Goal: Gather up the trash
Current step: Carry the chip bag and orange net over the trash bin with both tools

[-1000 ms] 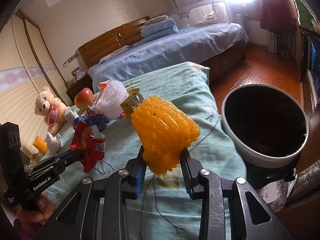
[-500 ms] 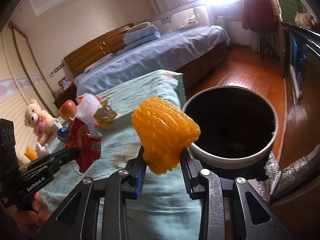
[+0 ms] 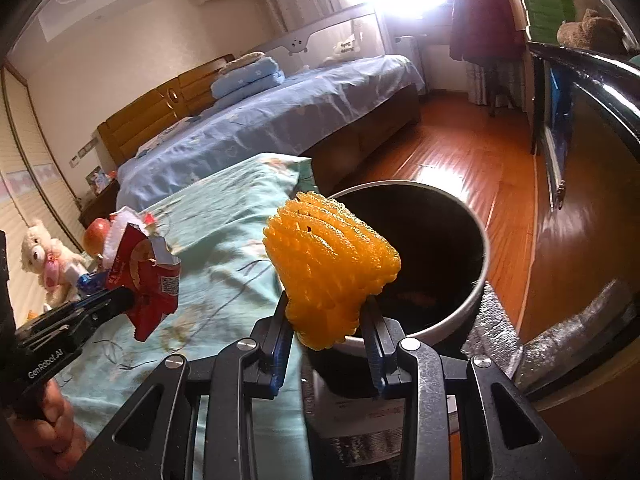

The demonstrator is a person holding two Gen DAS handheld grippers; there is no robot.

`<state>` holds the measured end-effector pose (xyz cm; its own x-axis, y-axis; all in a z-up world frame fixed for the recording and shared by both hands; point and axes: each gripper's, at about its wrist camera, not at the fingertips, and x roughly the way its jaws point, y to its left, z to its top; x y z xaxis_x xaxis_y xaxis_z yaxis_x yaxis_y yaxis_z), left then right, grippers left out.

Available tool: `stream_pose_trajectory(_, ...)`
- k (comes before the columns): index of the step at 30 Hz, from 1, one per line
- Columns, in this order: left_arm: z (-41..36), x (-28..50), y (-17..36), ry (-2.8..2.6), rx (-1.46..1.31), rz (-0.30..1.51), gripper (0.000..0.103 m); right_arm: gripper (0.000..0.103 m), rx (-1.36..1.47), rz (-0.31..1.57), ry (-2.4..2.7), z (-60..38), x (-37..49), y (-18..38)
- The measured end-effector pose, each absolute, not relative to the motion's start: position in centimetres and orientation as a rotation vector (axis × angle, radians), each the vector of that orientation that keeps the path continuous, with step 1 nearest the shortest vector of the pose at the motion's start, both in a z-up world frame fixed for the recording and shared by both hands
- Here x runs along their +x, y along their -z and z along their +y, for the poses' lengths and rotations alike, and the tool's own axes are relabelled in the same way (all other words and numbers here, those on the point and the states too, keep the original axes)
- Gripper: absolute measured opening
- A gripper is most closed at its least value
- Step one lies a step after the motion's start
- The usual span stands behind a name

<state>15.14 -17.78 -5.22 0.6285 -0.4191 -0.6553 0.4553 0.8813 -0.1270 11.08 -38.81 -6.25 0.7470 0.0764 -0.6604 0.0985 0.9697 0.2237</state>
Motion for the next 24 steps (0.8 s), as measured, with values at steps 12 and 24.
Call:
stream_pose_trajectory(12,-21.8,17.0,5.4,0.549,0.069,0.761,0.012,0.034,0.248,0.737,0.057,-42.1,12.5,6.1)
stream_pose_trajectory(24,-25.0,18.8,5.9,0.577,0.082,0.788,0.012,0.036,0.245,0.761,0.079,-44.4,14.3,6.5)
